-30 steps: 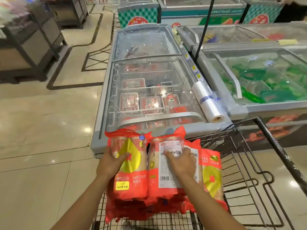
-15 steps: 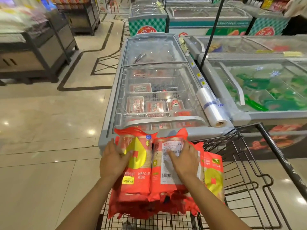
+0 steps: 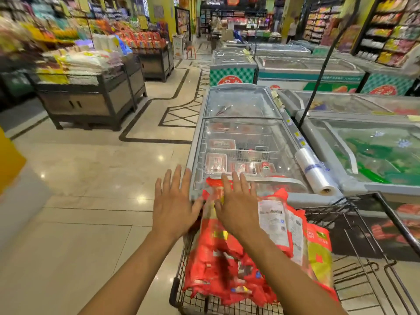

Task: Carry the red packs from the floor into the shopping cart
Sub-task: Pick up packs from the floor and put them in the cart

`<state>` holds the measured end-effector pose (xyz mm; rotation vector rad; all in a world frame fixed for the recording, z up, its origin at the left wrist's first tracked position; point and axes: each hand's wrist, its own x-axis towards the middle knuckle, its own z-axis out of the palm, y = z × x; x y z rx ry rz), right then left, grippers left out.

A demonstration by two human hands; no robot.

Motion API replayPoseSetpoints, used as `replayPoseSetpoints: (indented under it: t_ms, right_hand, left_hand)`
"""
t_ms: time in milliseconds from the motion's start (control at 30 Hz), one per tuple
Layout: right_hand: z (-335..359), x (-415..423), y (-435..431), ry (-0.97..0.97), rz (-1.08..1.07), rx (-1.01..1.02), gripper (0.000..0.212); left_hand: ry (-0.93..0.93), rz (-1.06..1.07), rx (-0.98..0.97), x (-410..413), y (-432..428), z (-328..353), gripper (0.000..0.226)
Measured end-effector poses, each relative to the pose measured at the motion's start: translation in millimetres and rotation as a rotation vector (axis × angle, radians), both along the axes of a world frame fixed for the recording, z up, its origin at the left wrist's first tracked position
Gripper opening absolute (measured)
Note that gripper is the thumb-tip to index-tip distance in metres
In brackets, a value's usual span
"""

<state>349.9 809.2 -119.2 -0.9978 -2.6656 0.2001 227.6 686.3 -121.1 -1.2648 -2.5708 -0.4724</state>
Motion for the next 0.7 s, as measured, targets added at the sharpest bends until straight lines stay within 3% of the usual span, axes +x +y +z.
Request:
replayPoseSetpoints:
  t_ms: [267, 700]
  right_hand:
    - [50, -57, -153, 0.008, 0.236, 0.075, 0.077]
    - [90, -168, -432, 0.018, 0.769, 0.122, 0.075]
  left_hand:
    - [0.105, 0.213, -0.024, -29, -165, 36, 0.082]
    - [0.167, 0.748, -0.046, -57, -462, 75, 0.082]
